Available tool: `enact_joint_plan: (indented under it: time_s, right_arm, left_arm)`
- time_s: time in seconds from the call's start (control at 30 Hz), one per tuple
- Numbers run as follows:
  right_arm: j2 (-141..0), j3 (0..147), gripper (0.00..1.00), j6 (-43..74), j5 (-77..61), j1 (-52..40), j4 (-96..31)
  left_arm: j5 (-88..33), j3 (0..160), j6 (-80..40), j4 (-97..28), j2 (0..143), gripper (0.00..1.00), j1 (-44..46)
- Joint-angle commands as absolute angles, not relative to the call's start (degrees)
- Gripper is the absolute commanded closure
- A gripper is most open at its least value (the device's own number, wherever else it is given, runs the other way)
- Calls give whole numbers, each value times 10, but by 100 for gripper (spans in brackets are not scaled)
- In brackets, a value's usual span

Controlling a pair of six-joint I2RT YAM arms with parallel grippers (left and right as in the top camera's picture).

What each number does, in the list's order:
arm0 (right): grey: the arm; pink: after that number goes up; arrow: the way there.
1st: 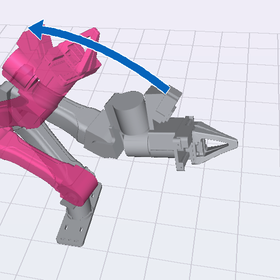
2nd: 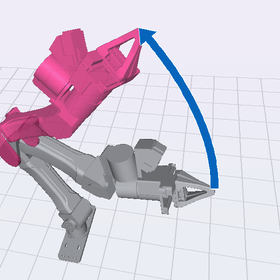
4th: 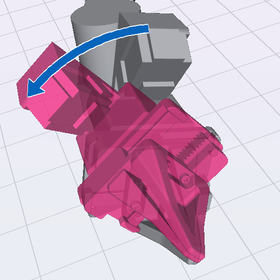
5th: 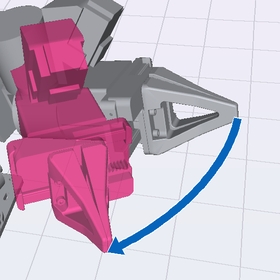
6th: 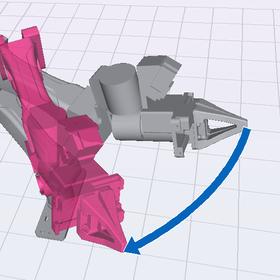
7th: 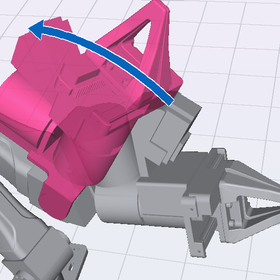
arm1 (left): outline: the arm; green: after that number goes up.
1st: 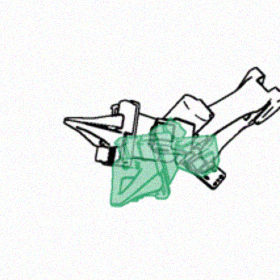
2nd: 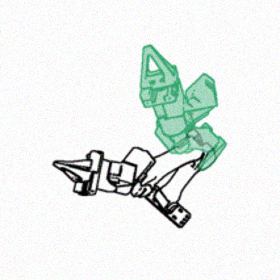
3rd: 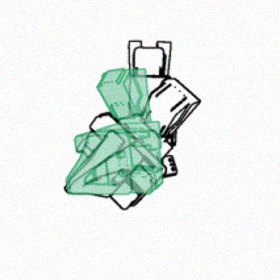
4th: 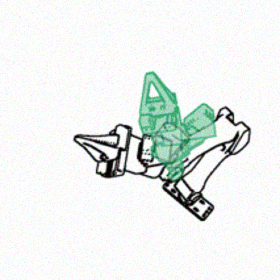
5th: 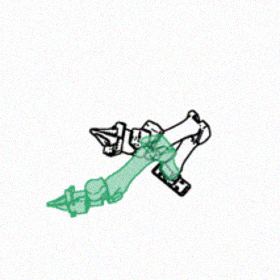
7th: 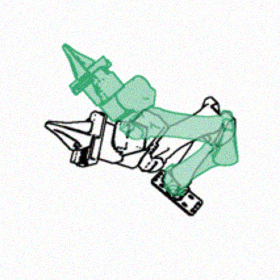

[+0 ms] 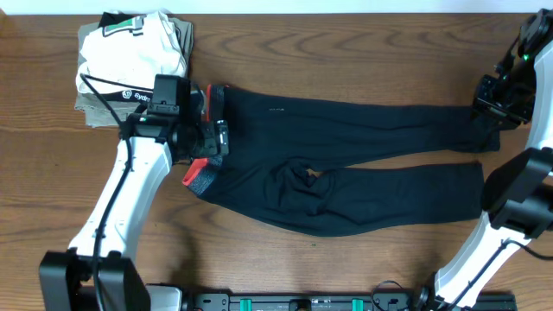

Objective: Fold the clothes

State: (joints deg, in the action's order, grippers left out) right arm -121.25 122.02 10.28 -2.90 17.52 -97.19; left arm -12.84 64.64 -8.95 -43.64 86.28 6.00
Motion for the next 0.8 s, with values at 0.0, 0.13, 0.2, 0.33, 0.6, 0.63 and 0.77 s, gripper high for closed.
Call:
enact_joint_plan:
  time_s: [0.0,0.13,0.2,0.33,0.6,0.63,0.77]
  right_arm:
    - [-1160,1191,55,114,-32,150,-973]
    - [-1089,1146,55,121,-32,120,-969]
    - [-1054,1126,54,122,-32,104,-968]
    - [-980,1077,53,124,-23,72,-967]
    - [-817,901,14,217,36,24,-916]
    - [-795,867,1,226,36,24,-899]
    - [-727,734,1,252,22,30,-821]
  left_arm:
    - [-110,647,-84,-459,826,7,58]
    - [-104,647,-93,-489,779,6,58]
    - [-104,647,-107,-501,755,4,58]
    - [-104,647,-112,-521,709,2,58]
    - [-105,647,-152,-587,639,2,58]
    - [-105,647,-152,-592,635,2,58]
    - [-122,643,-168,-604,636,2,58]
